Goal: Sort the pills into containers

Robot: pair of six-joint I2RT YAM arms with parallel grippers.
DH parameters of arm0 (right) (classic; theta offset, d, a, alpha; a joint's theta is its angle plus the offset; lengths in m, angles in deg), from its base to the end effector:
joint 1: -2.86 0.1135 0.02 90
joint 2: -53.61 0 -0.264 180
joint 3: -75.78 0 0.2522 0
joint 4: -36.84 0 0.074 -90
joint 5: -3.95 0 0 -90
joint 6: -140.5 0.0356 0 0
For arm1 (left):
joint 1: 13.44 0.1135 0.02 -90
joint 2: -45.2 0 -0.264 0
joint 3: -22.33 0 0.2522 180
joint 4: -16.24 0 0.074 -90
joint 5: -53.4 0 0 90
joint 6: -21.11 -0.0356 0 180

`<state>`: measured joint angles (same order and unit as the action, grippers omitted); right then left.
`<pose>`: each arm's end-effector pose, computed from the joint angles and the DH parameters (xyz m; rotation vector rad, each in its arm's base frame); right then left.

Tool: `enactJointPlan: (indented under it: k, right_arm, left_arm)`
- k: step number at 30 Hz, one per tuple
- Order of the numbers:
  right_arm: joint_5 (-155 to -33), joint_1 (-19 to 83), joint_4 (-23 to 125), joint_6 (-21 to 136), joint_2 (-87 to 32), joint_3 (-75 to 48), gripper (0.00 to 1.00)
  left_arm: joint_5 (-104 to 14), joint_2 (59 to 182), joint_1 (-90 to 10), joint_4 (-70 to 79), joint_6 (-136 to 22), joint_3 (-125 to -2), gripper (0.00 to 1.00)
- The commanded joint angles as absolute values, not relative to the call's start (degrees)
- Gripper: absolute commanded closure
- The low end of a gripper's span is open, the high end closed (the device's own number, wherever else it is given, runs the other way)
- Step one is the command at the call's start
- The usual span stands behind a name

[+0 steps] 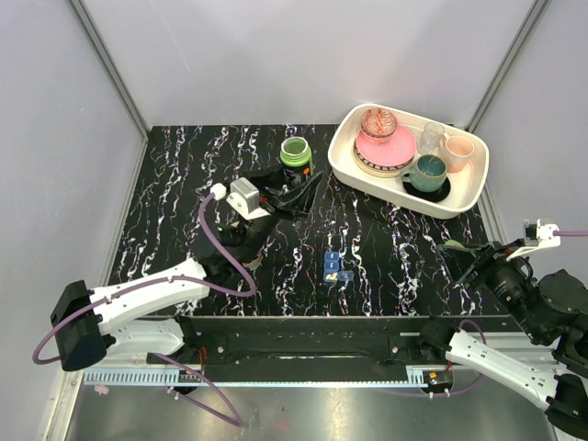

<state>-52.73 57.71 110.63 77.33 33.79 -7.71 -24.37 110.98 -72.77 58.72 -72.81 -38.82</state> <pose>0.0077 -0.0230 0.4108 0.0017 1.7490 0.5449 0.1335 -0.2103 0.4007 0.3154 0.9017 -0.7981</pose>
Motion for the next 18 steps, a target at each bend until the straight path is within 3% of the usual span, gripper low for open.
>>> enactJointPlan:
  k: [1,6,10,12,18]
  right_arm:
    - [-53.2,58.0,111.1,77.5,33.0,-9.1,1.00]
    - [-53.5,58.0,109.1,76.7,31.3,-9.3,1.00]
    - [-55.4,57.9,106.9,68.7,25.7,-13.5,1.00]
    - [-57.0,58.0,107.0,66.1,20.2,-19.3,1.00]
    - [-64.9,58.0,99.9,64.2,12.8,-26.8,1.00]
  left_arm:
    - [-25.6,108.8,-72.7,62.1,-69.1,-38.8,1.00]
    - [-26.5,102.5,-72.7,45.3,-60.1,-39.2,1.00]
    - [-36.3,102.6,-72.8,30.0,-54.5,-39.9,1.00]
    - [-43.3,103.2,-73.4,29.5,-51.2,-37.7,1.00]
    - [-48.0,107.4,-81.3,29.7,-50.7,-39.0,1.00]
